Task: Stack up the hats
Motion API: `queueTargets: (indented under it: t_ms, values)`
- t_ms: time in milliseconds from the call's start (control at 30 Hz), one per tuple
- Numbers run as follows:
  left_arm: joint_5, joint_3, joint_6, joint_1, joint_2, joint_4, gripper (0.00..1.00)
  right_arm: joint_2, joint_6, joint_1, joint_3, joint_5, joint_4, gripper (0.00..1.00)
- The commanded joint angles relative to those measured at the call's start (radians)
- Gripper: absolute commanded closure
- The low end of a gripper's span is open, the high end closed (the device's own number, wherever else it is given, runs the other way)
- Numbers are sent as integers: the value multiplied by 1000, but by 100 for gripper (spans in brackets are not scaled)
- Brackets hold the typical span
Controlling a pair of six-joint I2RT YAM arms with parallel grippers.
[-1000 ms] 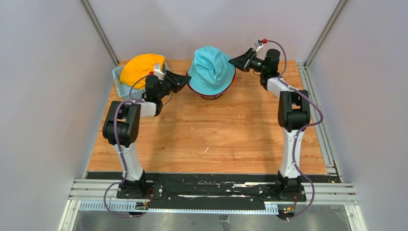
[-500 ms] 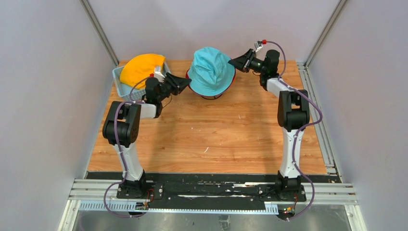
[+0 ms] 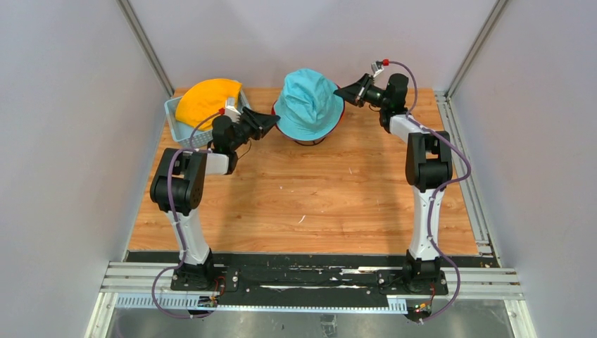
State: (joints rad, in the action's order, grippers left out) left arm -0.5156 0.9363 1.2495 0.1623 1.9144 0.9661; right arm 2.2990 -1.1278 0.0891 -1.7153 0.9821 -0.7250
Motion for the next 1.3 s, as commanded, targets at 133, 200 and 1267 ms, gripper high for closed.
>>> queueTargets:
  t_ms: [133,200,1267]
  values:
    - [2,-6,43,6,51,170,62,24,-11,-2,1,22,-40,99]
    - [3,-12,77,6,74,245,62,25,-13,-2,1,22,-40,99]
    - [132,97,95,-45,244,197,100,132,111,-22,-41,-86,151,99]
